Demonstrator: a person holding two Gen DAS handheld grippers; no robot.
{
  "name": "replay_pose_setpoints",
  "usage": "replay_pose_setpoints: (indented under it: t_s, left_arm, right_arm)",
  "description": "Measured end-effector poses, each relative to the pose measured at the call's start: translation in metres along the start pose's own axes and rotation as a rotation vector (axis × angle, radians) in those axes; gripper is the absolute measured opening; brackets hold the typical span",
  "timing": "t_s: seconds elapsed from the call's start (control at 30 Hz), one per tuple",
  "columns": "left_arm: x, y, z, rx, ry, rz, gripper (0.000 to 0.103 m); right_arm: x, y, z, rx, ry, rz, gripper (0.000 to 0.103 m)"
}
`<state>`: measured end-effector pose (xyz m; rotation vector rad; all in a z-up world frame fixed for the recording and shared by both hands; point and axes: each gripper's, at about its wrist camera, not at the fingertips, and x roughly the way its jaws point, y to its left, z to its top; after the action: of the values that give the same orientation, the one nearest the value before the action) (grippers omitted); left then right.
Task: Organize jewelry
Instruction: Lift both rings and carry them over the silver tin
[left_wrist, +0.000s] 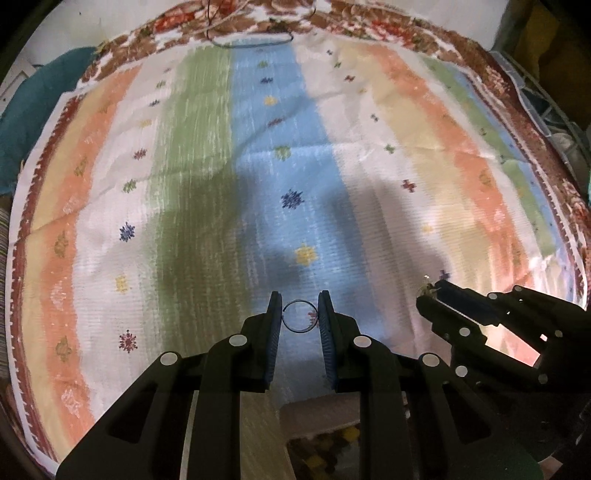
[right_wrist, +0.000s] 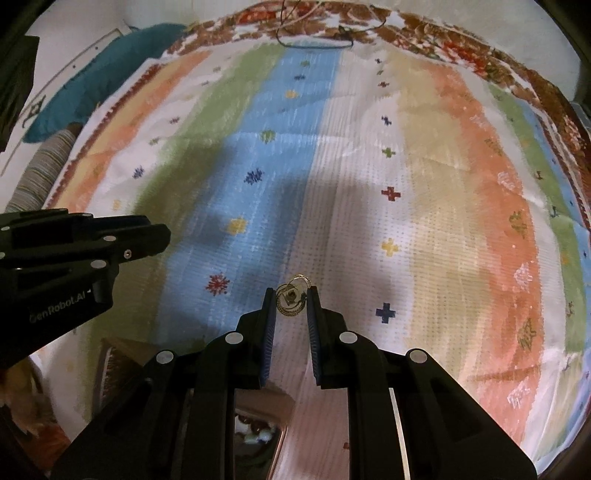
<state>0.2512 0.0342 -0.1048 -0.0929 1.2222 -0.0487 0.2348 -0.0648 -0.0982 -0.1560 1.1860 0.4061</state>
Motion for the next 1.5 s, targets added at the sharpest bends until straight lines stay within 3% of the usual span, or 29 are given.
replay_pose_setpoints:
  t_s: [0.97, 1.5]
  left_arm:
    - [-0.096, -0.024, -0.056, 0.028, -0.247, -0.033, 0.02]
    - [-0.12, -0.034, -0.088, 0.049, -0.317, -0.025, 0.02]
  right_arm:
    - [-0.087, 0.015, -0.036, -0.042, -0.202, 0.049, 0.018]
    - [-0.112, 0.021, -0.062, -0.082, -0.254, 0.072, 0.018]
